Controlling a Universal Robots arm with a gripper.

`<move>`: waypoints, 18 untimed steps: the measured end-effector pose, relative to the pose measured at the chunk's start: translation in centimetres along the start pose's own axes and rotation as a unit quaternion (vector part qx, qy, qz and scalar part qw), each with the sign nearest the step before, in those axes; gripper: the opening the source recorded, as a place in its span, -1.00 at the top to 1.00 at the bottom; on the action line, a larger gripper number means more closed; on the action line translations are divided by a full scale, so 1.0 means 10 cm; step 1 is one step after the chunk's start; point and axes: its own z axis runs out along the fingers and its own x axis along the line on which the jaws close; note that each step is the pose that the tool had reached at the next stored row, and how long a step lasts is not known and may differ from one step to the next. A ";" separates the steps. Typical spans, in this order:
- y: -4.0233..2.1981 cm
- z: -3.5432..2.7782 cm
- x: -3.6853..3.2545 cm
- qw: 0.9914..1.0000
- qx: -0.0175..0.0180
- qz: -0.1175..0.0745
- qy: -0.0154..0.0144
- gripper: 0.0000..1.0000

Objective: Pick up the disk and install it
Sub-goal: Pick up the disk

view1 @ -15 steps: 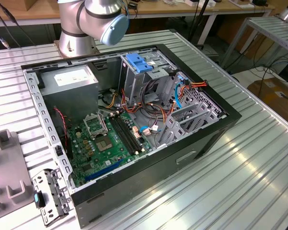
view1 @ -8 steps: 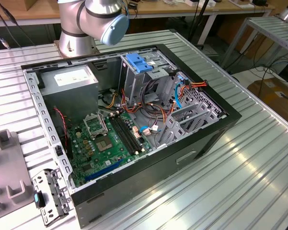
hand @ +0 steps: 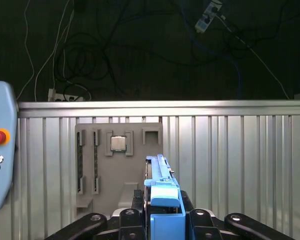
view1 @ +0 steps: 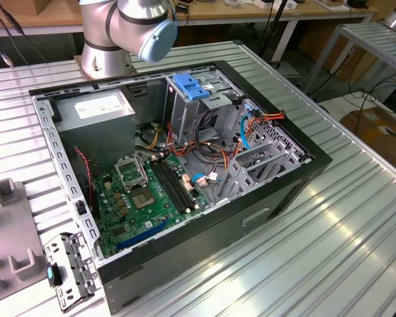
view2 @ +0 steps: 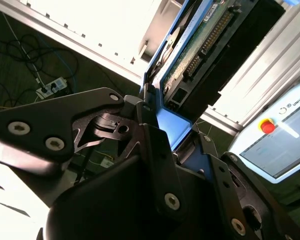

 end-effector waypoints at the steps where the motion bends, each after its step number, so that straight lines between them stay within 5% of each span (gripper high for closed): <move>1: -0.010 0.000 0.000 1.000 0.000 0.000 0.000 0.26; 18: -0.242 -0.004 -0.004 1.000 0.000 0.000 0.000 0.26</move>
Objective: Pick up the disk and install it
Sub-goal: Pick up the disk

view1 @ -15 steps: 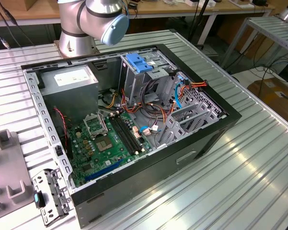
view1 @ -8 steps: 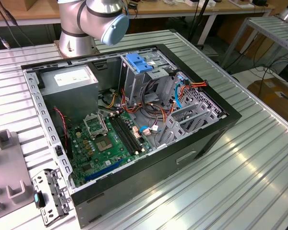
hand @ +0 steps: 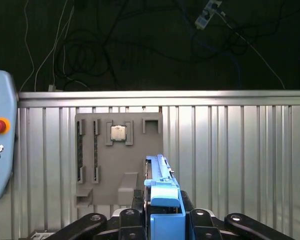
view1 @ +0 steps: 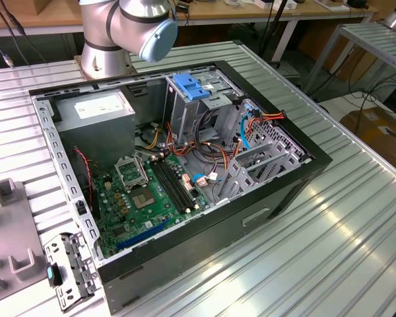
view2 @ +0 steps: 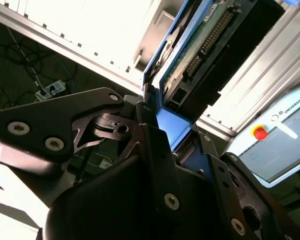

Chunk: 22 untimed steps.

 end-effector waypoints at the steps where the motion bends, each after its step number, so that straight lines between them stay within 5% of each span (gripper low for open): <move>1: -0.014 -0.001 0.000 1.000 0.000 0.000 0.000 0.26; 9: -0.094 -0.007 -0.001 1.000 0.000 0.000 0.000 0.26; 18: -0.101 -0.103 -0.001 1.000 0.000 0.000 0.000 0.26; 22: -0.153 -0.110 -0.001 1.000 0.000 0.000 0.000 0.26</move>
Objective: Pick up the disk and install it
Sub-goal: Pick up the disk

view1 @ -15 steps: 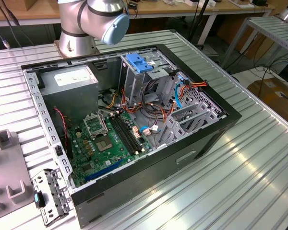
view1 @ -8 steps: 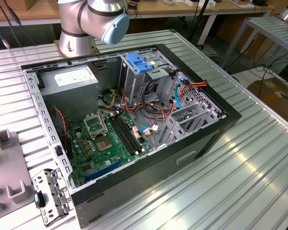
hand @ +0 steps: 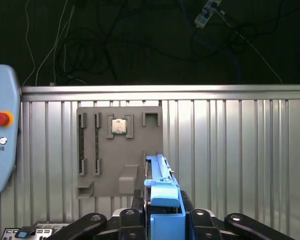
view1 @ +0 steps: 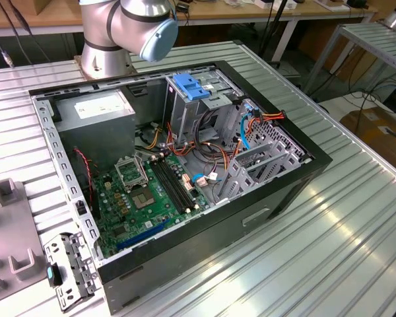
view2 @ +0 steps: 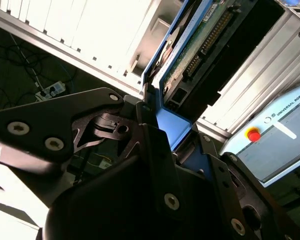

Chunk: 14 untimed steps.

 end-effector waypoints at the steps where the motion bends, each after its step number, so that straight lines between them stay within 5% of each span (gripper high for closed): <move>1: -0.036 0.000 0.000 1.000 0.000 0.000 0.000 0.26; 14: -0.407 -0.008 -0.006 1.000 -0.003 0.000 0.000 0.26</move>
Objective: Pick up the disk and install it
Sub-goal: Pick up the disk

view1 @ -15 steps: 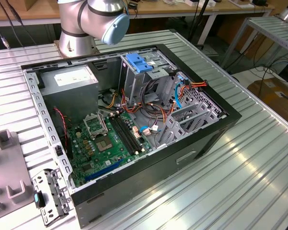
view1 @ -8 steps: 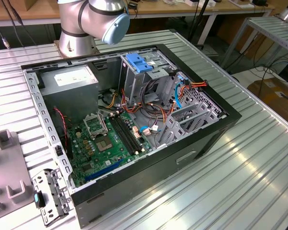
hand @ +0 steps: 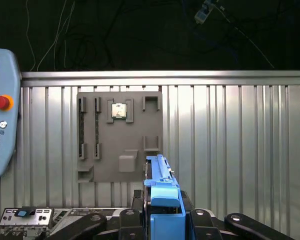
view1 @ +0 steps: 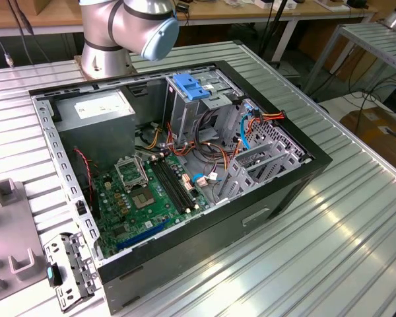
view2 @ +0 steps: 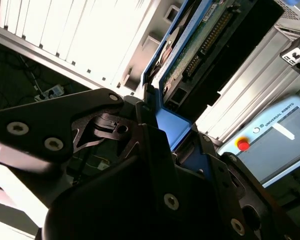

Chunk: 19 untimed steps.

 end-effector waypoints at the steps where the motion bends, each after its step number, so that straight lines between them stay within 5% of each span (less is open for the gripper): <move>1: -0.020 -0.001 0.000 1.000 0.000 0.000 0.000 0.26; 14: -0.323 -0.008 -0.005 1.000 -0.001 0.000 0.000 0.26; 19: -0.495 -0.012 -0.007 1.000 -0.002 0.000 0.000 0.26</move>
